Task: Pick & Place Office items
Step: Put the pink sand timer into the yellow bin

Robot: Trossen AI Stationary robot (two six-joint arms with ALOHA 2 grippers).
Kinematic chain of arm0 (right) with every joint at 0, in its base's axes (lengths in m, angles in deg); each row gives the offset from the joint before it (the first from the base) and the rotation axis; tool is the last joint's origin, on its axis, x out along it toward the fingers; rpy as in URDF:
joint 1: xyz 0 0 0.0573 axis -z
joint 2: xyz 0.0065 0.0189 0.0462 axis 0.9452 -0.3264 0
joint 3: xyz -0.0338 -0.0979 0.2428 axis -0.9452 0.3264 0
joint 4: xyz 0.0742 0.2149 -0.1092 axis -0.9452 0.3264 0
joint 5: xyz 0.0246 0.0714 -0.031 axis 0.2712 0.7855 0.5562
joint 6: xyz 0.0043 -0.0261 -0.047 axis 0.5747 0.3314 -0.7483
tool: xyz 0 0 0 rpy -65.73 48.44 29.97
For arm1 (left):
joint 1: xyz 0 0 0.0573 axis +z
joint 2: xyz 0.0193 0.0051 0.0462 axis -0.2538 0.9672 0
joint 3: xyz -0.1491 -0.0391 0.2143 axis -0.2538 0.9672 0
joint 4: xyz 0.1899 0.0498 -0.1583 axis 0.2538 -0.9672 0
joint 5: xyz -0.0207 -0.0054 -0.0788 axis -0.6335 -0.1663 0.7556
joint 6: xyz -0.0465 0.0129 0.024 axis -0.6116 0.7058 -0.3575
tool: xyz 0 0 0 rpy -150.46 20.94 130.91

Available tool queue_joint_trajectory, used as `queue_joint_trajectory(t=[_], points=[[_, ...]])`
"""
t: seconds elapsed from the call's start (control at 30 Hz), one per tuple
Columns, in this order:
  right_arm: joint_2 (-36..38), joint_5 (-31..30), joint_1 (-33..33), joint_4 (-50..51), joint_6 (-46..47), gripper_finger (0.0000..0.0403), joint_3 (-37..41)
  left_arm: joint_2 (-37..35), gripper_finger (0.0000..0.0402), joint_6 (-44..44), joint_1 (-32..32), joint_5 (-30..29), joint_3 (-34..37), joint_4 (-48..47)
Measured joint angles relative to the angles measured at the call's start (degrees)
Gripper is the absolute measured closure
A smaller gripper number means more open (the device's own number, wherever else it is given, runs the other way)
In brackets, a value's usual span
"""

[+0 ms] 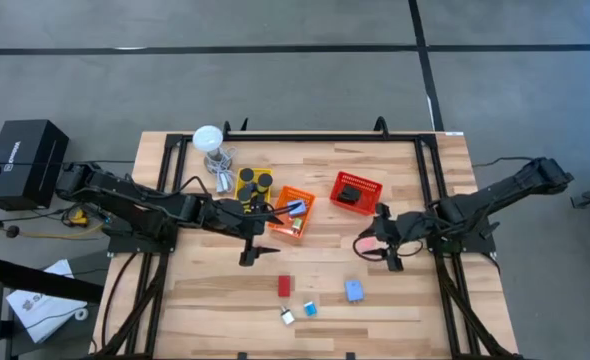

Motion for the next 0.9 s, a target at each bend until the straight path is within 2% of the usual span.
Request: queue_joint_trajectory(t=[0.27, 0.73, 0.9], points=[[-0.03, -0.82, 1.45, -0.39, 2.20, 0.0178, 3.35, 0.00, 0.0060, 0.00, 0.00, 0.02, 0.00, 0.39], [-0.03, -0.57, 2.78, -0.45, 2.70, 0.0178, 3.46, 0.00, 0.0060, 0.15, 0.00, 0.08, -0.02, 1.20], [-0.03, -0.35, 3.59, -0.73, -0.28, 0.0179, 3.44, -0.01, 0.0060, 0.14, 0.03, 0.11, -0.07, 1.25]])
